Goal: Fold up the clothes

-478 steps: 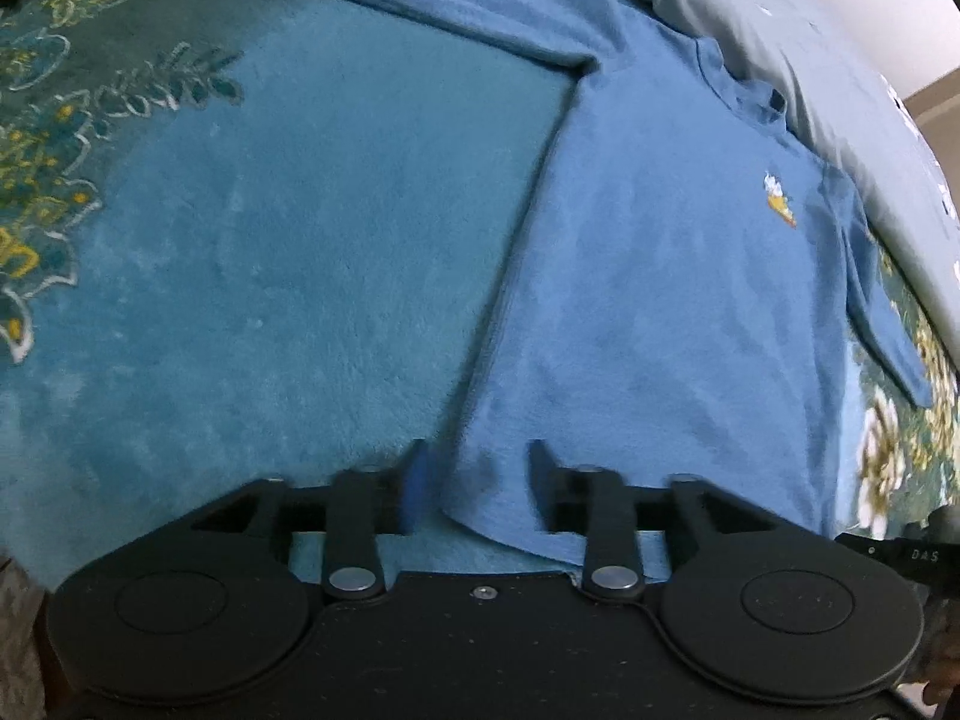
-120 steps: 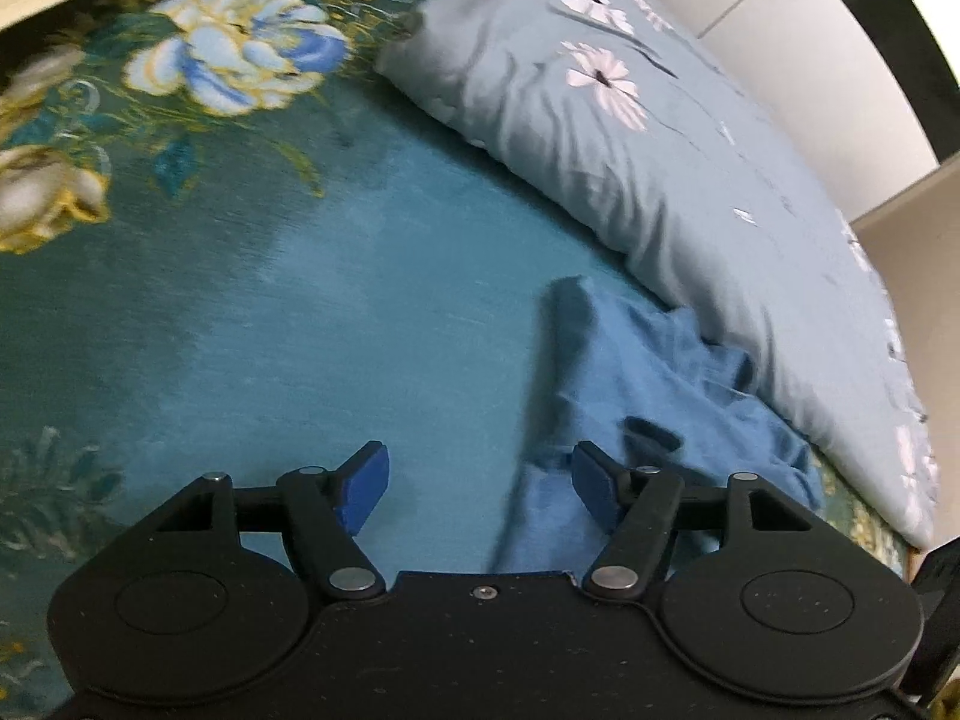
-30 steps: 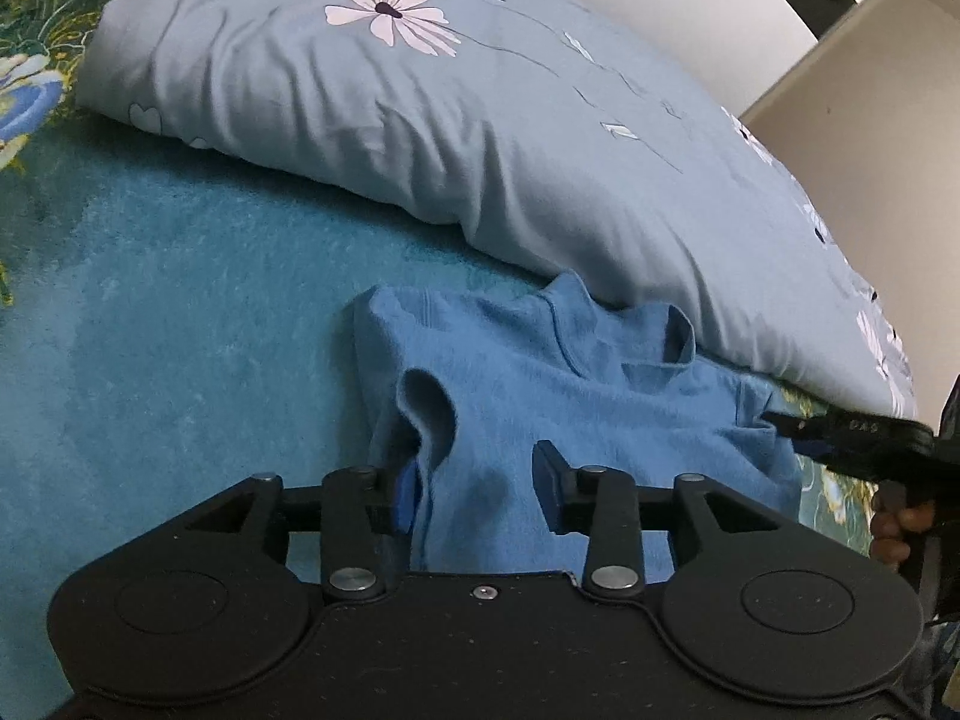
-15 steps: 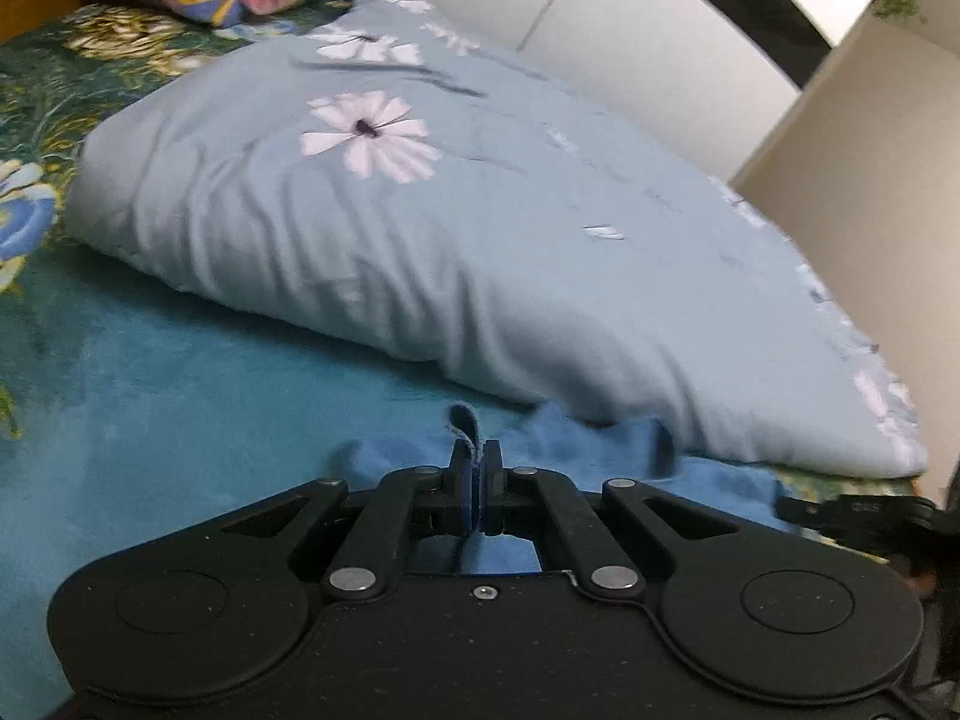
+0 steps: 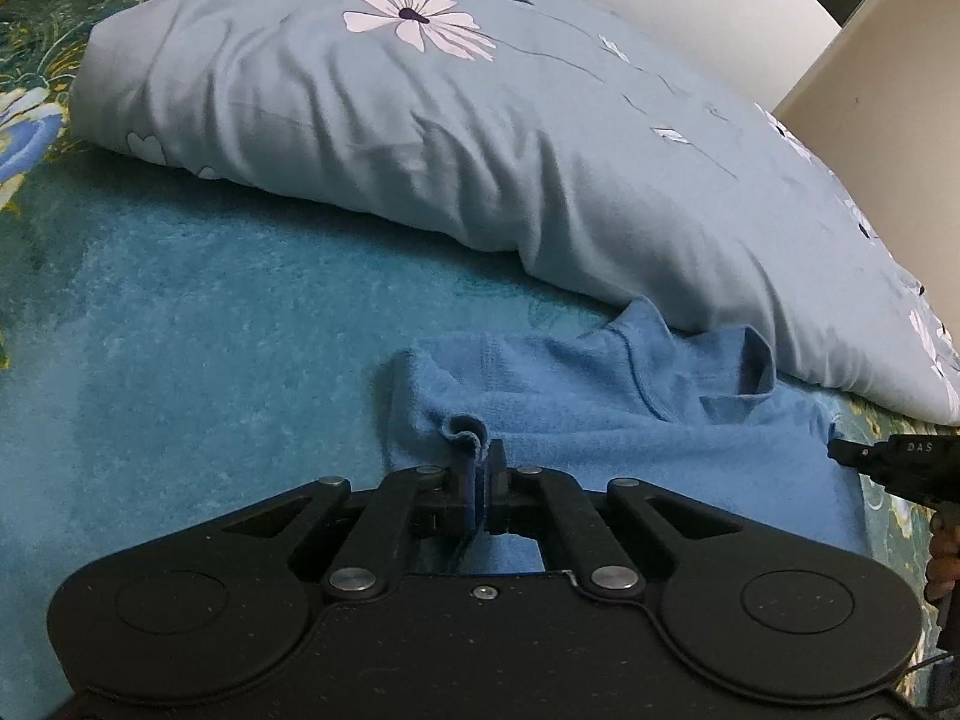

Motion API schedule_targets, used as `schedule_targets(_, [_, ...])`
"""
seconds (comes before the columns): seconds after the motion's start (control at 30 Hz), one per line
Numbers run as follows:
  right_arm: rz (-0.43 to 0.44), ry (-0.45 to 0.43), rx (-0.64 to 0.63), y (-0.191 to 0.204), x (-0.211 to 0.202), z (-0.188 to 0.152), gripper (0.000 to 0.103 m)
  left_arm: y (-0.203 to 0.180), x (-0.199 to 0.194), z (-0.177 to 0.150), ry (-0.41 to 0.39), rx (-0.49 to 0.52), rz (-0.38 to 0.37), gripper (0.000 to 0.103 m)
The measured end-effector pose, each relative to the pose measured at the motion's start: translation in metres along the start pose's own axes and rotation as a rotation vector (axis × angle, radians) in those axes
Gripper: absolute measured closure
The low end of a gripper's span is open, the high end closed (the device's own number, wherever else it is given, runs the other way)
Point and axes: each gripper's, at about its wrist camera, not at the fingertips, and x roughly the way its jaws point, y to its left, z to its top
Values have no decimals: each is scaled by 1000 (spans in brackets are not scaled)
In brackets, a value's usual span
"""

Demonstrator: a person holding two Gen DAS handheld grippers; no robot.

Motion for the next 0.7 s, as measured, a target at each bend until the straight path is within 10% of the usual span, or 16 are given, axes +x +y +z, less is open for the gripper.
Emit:
schedule_targets(0.37, [-78, -64, 57, -7, -53, -21, 75, 18, -67, -30, 19, -91, 81, 66])
schedule_targets(0.7, [-127, 142, 63, -22, -135, -149, 70, 9, -130, -104, 218, -28, 70, 52])
